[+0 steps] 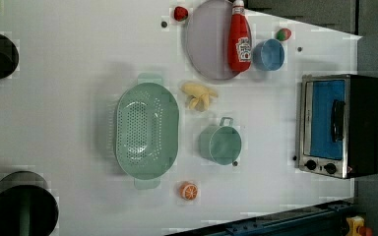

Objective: Flap open oven.

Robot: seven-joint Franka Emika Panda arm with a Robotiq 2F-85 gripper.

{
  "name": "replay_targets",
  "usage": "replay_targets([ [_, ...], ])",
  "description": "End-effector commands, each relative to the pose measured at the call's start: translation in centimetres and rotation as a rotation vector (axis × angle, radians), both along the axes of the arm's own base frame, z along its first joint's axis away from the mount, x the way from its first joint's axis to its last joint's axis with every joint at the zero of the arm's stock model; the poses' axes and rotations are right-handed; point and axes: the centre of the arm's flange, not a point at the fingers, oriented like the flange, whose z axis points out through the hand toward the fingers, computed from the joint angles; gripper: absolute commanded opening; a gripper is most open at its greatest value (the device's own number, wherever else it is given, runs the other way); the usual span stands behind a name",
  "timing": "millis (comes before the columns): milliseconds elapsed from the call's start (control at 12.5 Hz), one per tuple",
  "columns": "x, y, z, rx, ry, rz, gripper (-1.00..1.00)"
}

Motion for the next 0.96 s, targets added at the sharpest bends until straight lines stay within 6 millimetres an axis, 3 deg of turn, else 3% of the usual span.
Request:
replay_targets([
  [80, 1.4, 0.1, -3.2, -0.015, 0.039, 0.144, -0.65],
  [560, 2.2, 0.1, -11.8, -0.03, 0.088, 0.162, -0.65],
  [960, 2.1, 0.2, -15.5, -0.049, 0.074, 0.175, -0.65],
])
